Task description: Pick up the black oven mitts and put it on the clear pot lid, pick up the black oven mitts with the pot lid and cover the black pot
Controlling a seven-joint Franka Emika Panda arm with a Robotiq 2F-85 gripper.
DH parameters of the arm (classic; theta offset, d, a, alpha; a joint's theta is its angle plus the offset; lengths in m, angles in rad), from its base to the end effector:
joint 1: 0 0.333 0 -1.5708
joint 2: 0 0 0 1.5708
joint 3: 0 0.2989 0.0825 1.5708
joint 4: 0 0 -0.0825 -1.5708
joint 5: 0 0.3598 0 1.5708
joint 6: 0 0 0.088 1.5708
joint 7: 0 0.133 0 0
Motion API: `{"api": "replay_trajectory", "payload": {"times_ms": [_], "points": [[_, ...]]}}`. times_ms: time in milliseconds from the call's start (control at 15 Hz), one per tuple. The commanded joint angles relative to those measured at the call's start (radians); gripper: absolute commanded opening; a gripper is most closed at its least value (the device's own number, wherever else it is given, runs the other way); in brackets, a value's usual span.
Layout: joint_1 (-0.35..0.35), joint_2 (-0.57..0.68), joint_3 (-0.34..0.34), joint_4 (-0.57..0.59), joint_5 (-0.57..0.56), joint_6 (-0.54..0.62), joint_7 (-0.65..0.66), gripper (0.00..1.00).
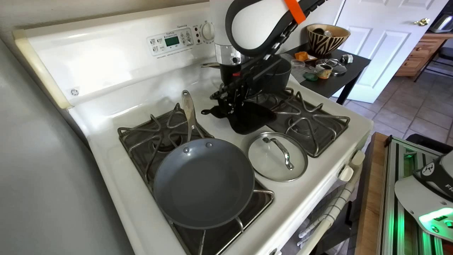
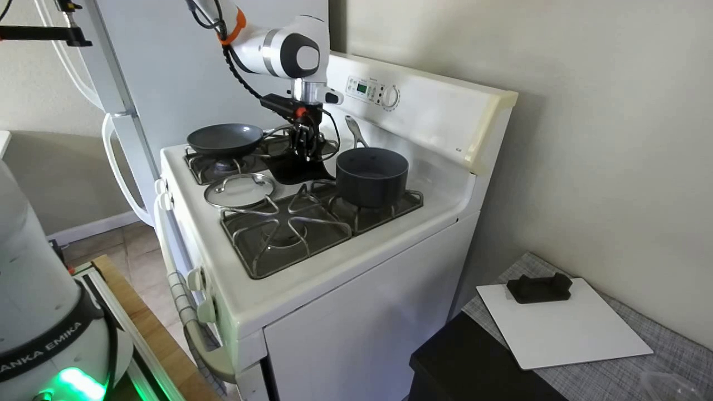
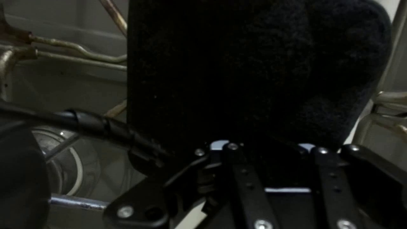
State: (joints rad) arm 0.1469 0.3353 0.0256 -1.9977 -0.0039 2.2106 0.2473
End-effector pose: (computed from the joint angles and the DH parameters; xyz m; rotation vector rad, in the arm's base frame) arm 0.5563 0.0965 0.2566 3.1138 -0.1140 -0.1884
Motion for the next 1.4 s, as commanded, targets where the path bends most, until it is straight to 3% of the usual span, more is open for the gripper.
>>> {"api": "replay_trajectory", "payload": {"times_ms": [0,733,1333], "points": [[-0.022,-0.084,0.028,-0.071,0.052,-0.048,-0.038,0.03],[0.000,-0.256,0.066,-0.321,0.063,0.023,0.027,0.03],[0.012,-0.328,0.111,-0.424,0.102,0.077,0.122,0.03]]}}
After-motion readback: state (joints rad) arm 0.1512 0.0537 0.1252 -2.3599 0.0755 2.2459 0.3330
